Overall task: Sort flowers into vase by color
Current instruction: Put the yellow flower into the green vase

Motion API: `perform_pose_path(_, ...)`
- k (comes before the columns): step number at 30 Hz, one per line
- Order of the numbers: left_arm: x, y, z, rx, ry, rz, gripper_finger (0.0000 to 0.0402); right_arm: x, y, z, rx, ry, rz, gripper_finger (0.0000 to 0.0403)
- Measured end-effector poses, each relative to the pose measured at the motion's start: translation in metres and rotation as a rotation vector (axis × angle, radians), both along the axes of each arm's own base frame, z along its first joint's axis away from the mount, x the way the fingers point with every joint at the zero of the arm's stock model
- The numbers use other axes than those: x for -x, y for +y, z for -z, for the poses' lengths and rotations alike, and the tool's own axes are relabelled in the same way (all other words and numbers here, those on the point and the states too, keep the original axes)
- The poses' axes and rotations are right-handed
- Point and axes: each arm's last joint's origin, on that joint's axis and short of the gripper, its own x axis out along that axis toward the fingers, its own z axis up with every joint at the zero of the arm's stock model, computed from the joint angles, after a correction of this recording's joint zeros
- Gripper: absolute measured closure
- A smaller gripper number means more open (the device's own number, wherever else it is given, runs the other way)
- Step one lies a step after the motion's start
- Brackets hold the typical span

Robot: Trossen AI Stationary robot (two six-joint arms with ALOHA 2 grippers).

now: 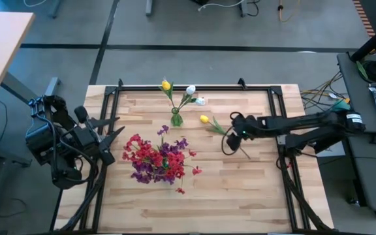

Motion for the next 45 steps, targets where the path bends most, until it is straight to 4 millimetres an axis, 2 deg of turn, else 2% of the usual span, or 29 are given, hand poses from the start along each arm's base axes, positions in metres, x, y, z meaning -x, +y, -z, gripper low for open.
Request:
perform_pose_path(4,-0.002,-0.002,0.001,0.0,0.0,0.0,0.0273,-0.015,-0.007,0.012,0.013,-0.01,-0.006,0.0152)
perform_pose_path(9,-0.003,-0.005,0.002,-0.006,0.004,0.0,0.0273,-0.029,-0.011,0.031,-0.001,0.069,0.004,0.0118)
perform_pose_path(14,-0.008,-0.011,0.005,-0.004,0.014,0.005,0.0273,-0.038,-0.012,0.052,-0.025,0.169,0.018,0.0122)
perform_pose_path(19,-0.018,-0.019,0.01,-0.023,0.073,0.004,0.0273,-0.044,-0.012,0.065,-0.027,0.215,0.016,0.018)
perform_pose_path(23,-0.029,-0.022,0.015,-0.055,0.118,-0.021,0.0273,-0.045,-0.012,0.076,-0.036,0.257,0.014,0.0257)
perform_pose_path(27,-0.04,-0.017,0.016,-0.122,0.168,-0.071,0.0274,-0.044,-0.012,0.078,-0.039,0.28,-0.013,0.0345)
perform_pose_path(30,-0.044,-0.007,0.001,-0.105,0.179,-0.099,0.0282,-0.042,-0.011,0.071,-0.032,0.271,-0.034,0.0385)
perform_pose_path(35,-0.047,0.012,-0.028,-0.057,0.213,-0.105,0.0311,-0.023,-0.003,0.045,-0.036,0.285,-0.073,0.0392)
perform_pose_path(38,-0.047,0.021,-0.046,-0.049,0.225,-0.079,0.0328,-0.013,0.0,0.019,-0.023,0.218,-0.081,0.0393)
perform_pose_path(41,-0.051,0.023,-0.063,-0.03,0.245,0.06,0.034,-0.002,0.003,-0.004,-0.005,0.118,-0.091,0.0393)
perform_pose_path(45,-0.066,0.021,-0.083,-0.051,0.209,0.411,0.035,0.015,0.006,-0.039,0.038,-0.068,-0.114,0.0393)
